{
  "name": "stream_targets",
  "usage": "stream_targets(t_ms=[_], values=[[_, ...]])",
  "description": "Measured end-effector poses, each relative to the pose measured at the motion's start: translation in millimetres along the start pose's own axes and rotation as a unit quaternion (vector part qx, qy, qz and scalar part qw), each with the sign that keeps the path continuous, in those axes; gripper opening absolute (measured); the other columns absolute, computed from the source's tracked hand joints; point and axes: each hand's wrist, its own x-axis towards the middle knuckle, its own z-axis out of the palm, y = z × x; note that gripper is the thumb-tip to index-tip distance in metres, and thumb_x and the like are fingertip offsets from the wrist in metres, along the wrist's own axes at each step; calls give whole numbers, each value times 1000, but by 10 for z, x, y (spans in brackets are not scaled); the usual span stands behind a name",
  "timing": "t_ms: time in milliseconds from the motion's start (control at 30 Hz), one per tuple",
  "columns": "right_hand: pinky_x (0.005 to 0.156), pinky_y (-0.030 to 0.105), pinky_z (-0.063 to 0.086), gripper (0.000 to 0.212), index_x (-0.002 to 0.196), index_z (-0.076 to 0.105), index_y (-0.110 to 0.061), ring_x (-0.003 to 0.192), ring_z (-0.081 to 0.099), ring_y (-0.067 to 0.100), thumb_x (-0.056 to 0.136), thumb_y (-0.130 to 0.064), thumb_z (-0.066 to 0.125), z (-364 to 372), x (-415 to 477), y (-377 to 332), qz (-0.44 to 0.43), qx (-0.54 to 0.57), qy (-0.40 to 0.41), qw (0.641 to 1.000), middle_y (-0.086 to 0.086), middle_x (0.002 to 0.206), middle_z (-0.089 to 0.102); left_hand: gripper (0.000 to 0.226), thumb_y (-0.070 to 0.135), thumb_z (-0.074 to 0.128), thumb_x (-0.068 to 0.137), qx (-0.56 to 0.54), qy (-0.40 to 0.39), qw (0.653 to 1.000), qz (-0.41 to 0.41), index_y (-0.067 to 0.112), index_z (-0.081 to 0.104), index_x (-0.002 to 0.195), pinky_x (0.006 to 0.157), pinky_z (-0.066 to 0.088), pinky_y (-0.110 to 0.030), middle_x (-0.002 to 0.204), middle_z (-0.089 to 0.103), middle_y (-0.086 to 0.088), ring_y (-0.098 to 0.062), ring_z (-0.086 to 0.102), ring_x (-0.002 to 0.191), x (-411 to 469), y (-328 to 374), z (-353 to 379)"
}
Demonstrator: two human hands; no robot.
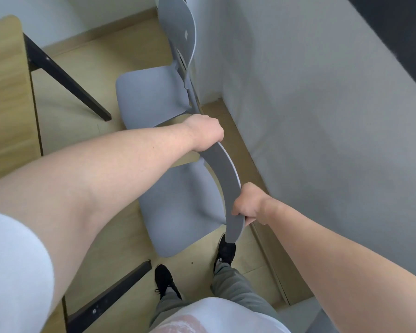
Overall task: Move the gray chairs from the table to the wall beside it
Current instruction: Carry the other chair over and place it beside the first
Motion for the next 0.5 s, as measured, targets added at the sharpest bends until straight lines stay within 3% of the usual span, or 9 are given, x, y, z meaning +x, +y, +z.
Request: stream_targets(t_ms=[133, 267, 367, 433, 500], values=[[64, 48, 63, 19, 92, 62, -4, 72, 72, 39, 78, -1, 49, -131, -23, 64, -26, -64, 102, 992, 16, 92, 70, 40, -7, 51, 71, -61, 58, 996, -21, 24, 62, 93, 61, 47, -33, 90, 64, 0, -27, 63, 87, 67, 107, 11], [67, 42, 63, 18, 96, 60, -5, 78, 69, 38, 82, -4, 49, -214, 8, 186, -13, -66, 141, 988, 14, 96, 67, 42, -2, 55, 72, -79, 58, 995, 15, 21, 60, 108, 77, 55, -40, 102, 62, 2, -22, 60, 103, 163, 226, 69], [67, 37, 59, 17, 93, 60, -9, 80, 67, 35, 80, -4, 49, -282, 60, 308, -19, -55, 169, 984, 10, 91, 64, 59, 2, 62, 76, -59, 57, 996, 27, 14, 50, 133, 96, 49, -36, 126, 57, -2, -21, 48, 124, 255, 327, 103], [63, 31, 51, 15, 88, 59, -11, 79, 63, 32, 79, -4, 50, -320, 98, 387, -25, -52, 188, 980, 9, 89, 64, 74, 1, 60, 80, -64, 44, 997, 12, 11, 34, 149, 108, 40, -37, 147, 43, -3, -22, 31, 142, 296, 381, 112], [64, 29, 46, 14, 86, 59, -13, 79, 61, 32, 79, -5, 51, -345, 129, 434, -27, -49, 200, 978, 8, 87, 64, 81, 0, 57, 83, -68, 32, 997, 1, 12, 21, 155, 115, 32, -38, 158, 28, -3, -22, 17, 149, 321, 409, 109]])
